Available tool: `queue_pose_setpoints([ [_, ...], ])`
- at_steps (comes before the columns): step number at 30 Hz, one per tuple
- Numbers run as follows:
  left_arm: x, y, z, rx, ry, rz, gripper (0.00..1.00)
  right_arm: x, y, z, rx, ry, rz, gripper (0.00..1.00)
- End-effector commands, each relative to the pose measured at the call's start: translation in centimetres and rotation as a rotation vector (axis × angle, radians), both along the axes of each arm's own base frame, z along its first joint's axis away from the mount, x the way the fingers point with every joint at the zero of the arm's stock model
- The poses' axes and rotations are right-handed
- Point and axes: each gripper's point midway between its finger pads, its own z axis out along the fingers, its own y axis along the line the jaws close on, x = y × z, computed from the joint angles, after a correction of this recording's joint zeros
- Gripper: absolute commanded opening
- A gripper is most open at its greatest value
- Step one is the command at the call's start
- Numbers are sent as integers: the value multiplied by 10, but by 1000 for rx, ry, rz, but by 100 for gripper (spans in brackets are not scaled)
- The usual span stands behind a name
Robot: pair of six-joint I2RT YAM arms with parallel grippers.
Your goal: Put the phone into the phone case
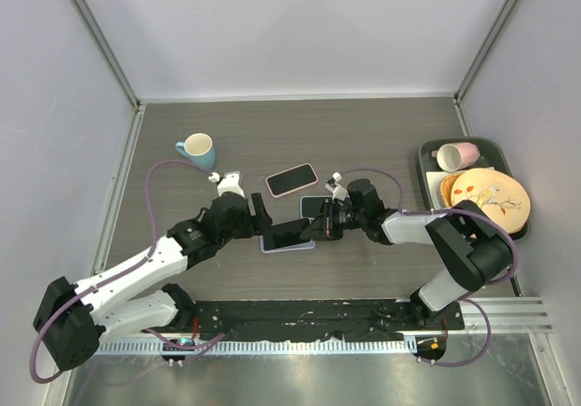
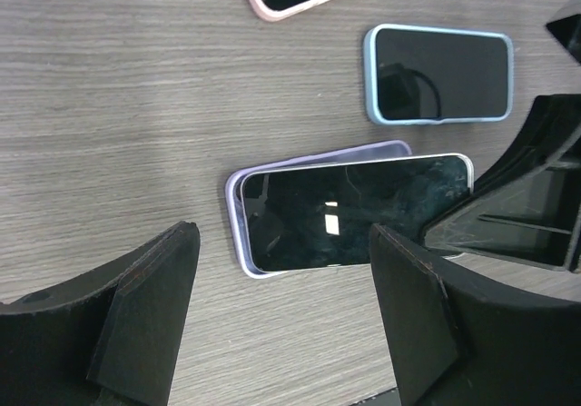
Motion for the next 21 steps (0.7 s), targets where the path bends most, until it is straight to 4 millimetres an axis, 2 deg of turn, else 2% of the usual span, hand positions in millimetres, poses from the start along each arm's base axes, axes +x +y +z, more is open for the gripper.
queue_pose_setpoints([
  [1, 5, -3, -16, 8, 28, 22, 79, 0, 2, -14, -13, 4, 8, 1],
  [9, 8, -13, -55, 100, 176, 14, 79, -5, 2, -28, -37, 68, 24, 1],
  [10, 10, -14, -55, 101, 180, 20, 79, -4, 2, -28, -41, 68, 22, 1],
  [16, 13, -15, -69, 102, 204, 34, 70, -5, -2, -28, -76, 77, 15, 1],
  [18, 14, -13, -71, 109, 206, 47, 62, -5, -2, -26, -89, 83, 16, 1],
  [21, 16, -7, -78, 131, 224, 70, 60, -5, -4, -26, -113, 92, 20, 1],
])
